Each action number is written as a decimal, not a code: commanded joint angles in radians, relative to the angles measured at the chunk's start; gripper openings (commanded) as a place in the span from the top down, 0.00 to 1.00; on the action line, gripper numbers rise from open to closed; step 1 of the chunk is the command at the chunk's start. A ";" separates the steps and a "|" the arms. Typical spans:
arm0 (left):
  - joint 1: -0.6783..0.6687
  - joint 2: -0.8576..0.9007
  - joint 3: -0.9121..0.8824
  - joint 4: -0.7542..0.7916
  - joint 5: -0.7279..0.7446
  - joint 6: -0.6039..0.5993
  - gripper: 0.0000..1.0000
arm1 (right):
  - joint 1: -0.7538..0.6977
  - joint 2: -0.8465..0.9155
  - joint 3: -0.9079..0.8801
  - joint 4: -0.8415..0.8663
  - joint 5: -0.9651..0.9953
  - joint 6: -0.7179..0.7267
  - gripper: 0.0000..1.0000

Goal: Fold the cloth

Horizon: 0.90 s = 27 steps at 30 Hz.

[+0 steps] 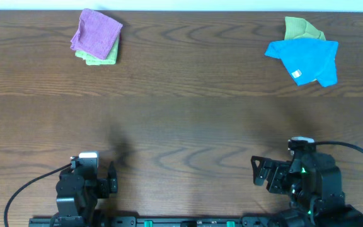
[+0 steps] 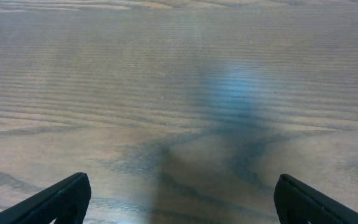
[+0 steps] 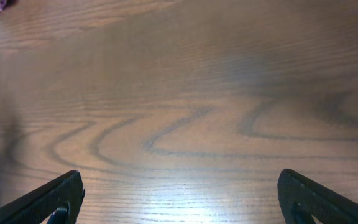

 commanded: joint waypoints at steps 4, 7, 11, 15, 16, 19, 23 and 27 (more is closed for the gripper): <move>-0.004 -0.008 -0.011 -0.055 -0.012 0.047 0.05 | -0.037 -0.010 -0.003 0.052 0.039 0.021 0.01; -0.004 -0.008 -0.011 -0.055 -0.012 0.048 0.05 | -0.076 -0.032 -0.027 0.090 0.129 -0.015 0.01; -0.004 -0.008 -0.011 -0.055 -0.012 0.047 0.05 | -0.113 -0.121 -0.120 0.157 0.124 -0.211 0.01; -0.004 -0.008 -0.011 -0.055 -0.012 0.047 0.05 | -0.148 -0.237 -0.234 0.211 0.110 -0.337 0.01; -0.004 -0.008 -0.011 -0.055 -0.012 0.047 0.05 | -0.158 -0.256 -0.255 0.215 0.105 -0.360 0.01; -0.004 -0.008 -0.011 -0.055 -0.012 0.047 0.05 | -0.189 -0.309 -0.314 0.216 0.088 -0.433 0.01; -0.004 -0.008 -0.011 -0.055 -0.012 0.047 0.05 | -0.227 -0.355 -0.373 0.216 0.089 -0.475 0.01; -0.004 -0.008 -0.011 -0.055 -0.012 0.047 0.05 | -0.251 -0.398 -0.422 0.215 0.089 -0.508 0.01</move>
